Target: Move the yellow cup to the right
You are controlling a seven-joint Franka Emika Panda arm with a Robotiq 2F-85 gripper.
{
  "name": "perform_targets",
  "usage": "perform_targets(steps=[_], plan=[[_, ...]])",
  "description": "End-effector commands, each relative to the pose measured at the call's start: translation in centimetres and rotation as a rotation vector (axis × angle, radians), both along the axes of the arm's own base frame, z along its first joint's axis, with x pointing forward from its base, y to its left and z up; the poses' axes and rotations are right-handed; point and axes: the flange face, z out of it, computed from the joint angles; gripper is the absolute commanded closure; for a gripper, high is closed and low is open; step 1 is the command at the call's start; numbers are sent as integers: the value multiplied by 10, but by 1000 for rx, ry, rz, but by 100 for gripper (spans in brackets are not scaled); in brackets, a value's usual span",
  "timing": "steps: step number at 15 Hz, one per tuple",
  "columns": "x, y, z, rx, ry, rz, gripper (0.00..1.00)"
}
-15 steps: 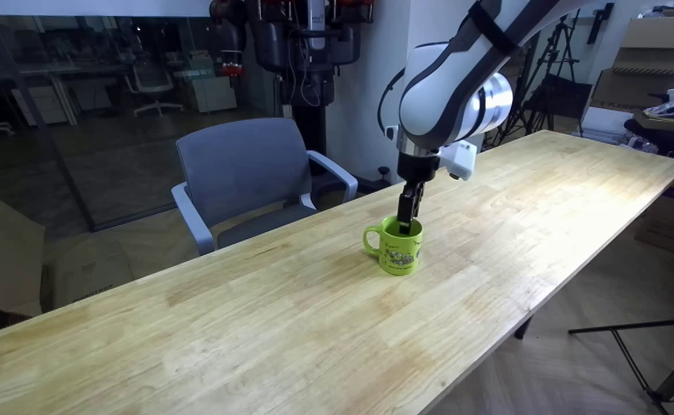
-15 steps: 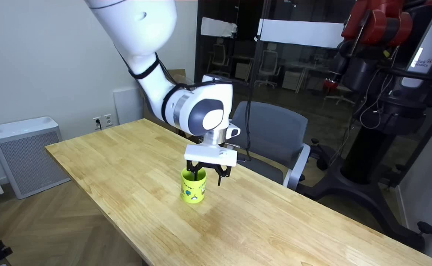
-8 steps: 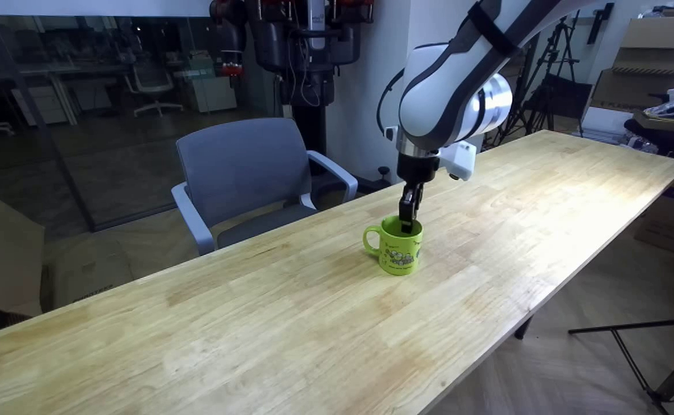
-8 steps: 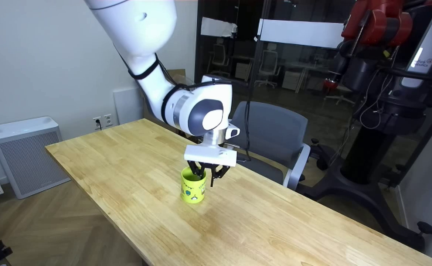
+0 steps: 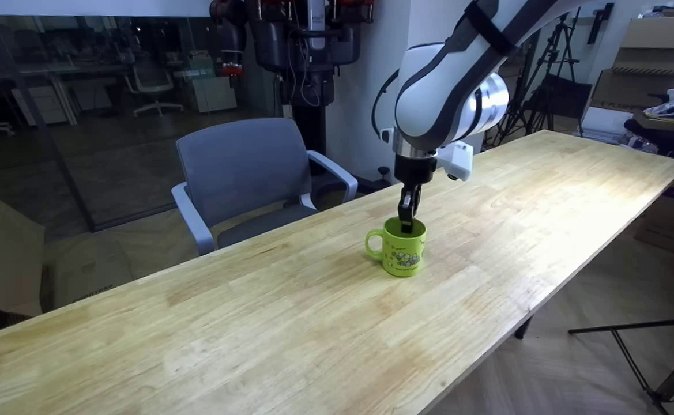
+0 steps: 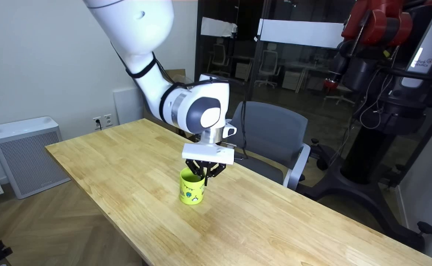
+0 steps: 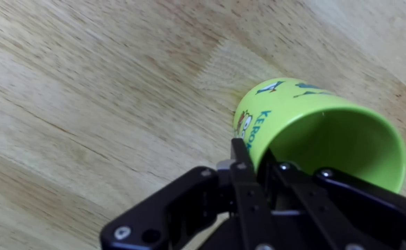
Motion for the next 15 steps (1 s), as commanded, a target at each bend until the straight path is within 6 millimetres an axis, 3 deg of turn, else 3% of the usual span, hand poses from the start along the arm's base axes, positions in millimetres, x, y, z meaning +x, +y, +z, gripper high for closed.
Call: perform_targets(steps=[1, 4, 7, 11, 15], plan=[[-5, 0, 13, -13, 25, 11, 98], [-11, -6, 14, -13, 42, -6, 98], [-30, -22, 17, -15, 56, -62, 98], [-69, -60, 20, -39, 47, -198, 98], [-92, -91, 21, -40, -48, -318, 98]])
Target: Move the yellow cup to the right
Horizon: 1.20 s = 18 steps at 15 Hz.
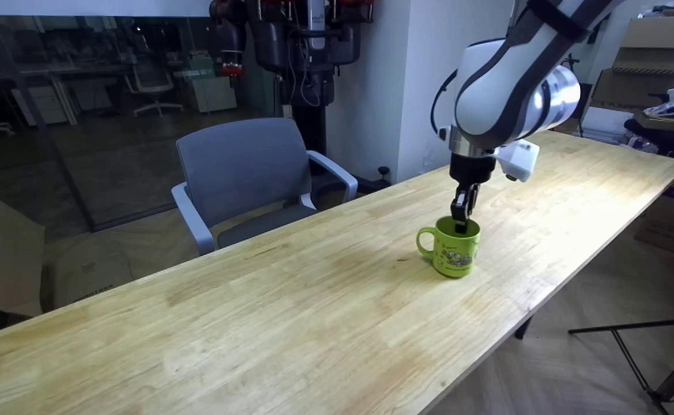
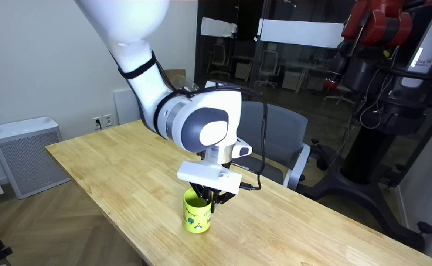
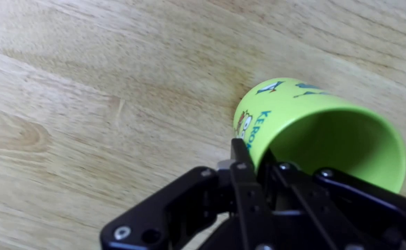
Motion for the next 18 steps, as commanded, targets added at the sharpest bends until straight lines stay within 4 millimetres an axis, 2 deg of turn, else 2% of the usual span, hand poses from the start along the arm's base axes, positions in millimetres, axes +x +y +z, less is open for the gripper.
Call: perform_targets(steps=[1, 6, 12, 18], plan=[[-20, -18, 16, -4, -97, -122, 98], [-29, -45, 18, 40, -194, -234, 98], [-37, -82, 20, 128, -187, -299, 98], [-42, -83, 29, 131, -114, -271, 98]])
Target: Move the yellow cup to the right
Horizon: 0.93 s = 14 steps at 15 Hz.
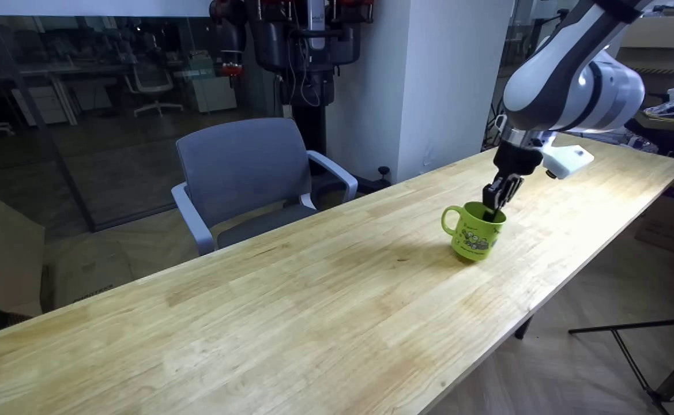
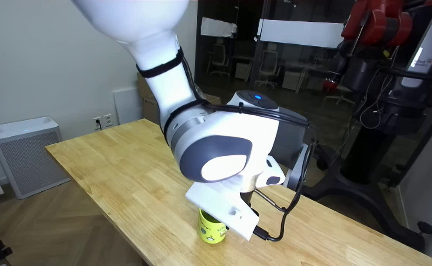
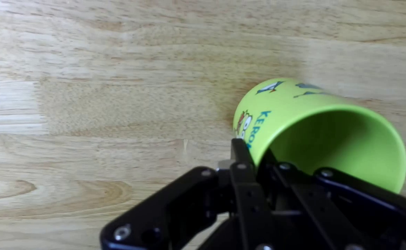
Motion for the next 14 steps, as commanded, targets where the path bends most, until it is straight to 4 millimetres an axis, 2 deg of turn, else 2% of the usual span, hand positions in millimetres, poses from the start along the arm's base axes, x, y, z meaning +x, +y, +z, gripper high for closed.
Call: perform_targets(steps=[1, 6, 7, 14], plan=[[4, 4, 23, 6, 18, 20, 98], [4, 9, 29, 13, 72, 50, 98], [1, 10, 13, 19, 61, 39, 90], [1, 10, 15, 16, 73, 47, 90]])
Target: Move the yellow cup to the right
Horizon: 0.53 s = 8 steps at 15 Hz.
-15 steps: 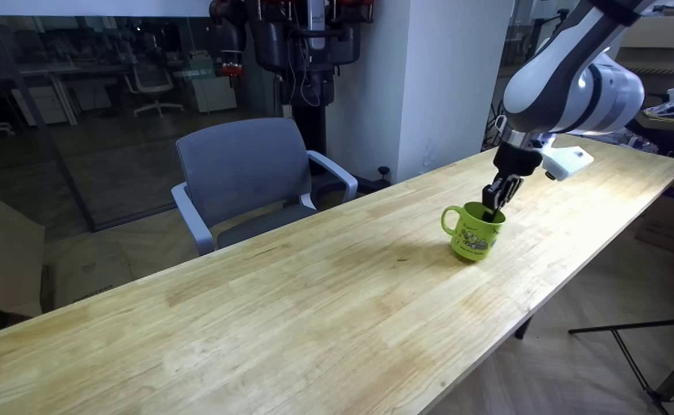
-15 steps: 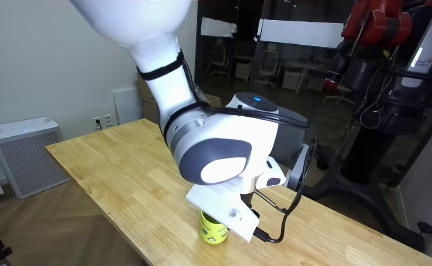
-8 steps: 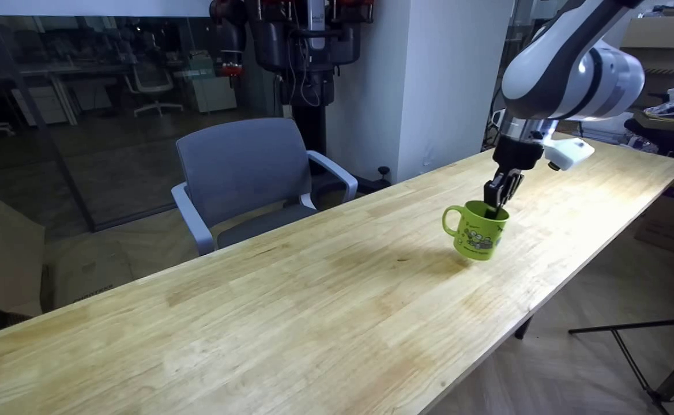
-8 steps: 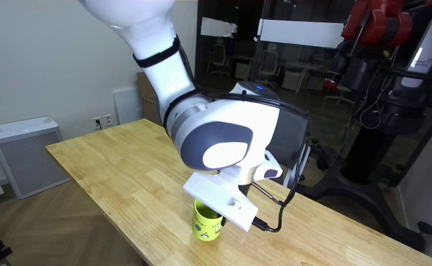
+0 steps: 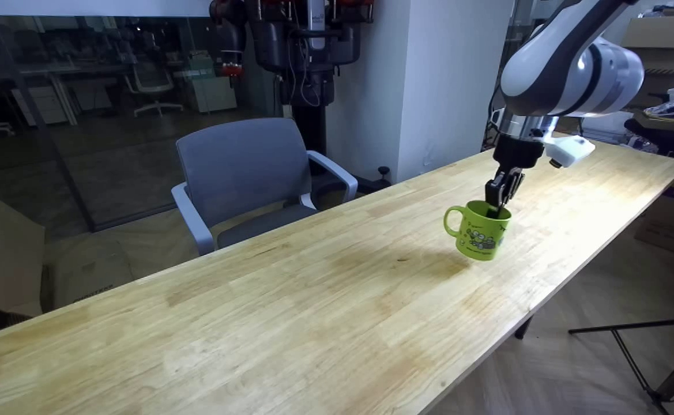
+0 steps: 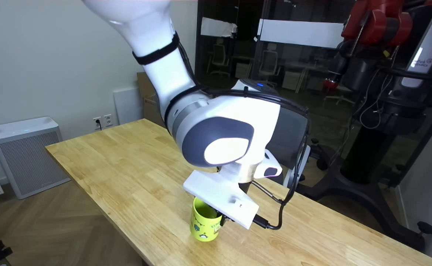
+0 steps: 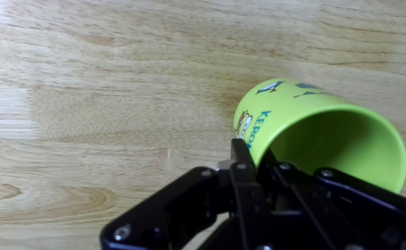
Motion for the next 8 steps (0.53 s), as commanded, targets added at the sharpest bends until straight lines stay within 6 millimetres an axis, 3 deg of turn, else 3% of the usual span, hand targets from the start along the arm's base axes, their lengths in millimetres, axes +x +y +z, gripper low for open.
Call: perform_targets(steps=[1, 8], plan=[[0, 0, 0, 0, 0, 0, 98], [23, -53, -3, -35, 53, -223, 98]])
